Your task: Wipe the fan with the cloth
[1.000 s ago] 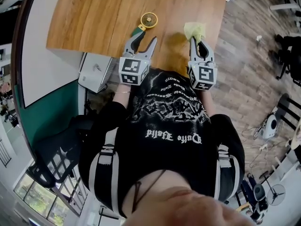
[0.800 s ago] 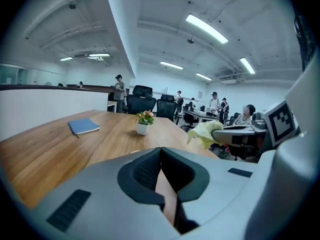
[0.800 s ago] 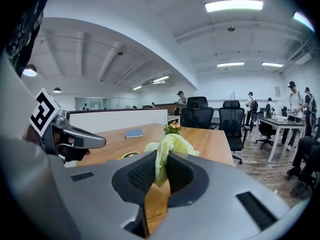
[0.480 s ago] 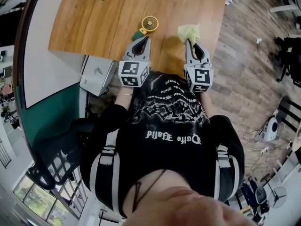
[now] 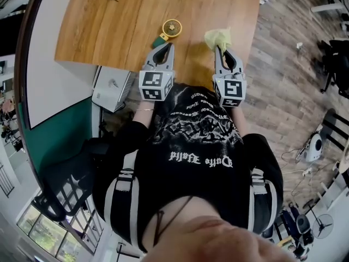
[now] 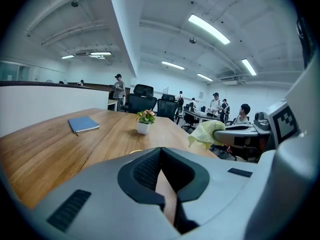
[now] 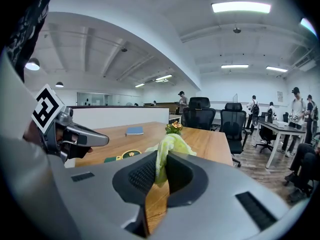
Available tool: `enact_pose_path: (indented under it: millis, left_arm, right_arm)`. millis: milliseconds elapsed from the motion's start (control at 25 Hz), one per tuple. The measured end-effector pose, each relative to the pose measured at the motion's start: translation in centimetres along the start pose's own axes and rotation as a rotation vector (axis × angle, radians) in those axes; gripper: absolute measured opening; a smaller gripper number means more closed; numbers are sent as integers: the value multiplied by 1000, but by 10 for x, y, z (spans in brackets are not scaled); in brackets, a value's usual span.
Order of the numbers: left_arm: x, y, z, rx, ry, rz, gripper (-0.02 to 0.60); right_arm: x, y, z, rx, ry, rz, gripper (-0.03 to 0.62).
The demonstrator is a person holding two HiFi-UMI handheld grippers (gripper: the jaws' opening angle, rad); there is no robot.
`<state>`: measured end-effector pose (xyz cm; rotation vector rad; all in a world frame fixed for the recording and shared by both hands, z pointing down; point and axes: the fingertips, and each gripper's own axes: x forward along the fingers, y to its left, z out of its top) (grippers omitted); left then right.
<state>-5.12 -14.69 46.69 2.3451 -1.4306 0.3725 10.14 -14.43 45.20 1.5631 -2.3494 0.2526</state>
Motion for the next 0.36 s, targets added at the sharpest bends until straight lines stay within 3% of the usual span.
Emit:
enact_pose_path:
  millis: [360]
  left_arm:
    - [3, 6, -1, -6, 12, 6, 20]
  right_arm:
    - [4, 3, 1, 5, 5, 9, 37]
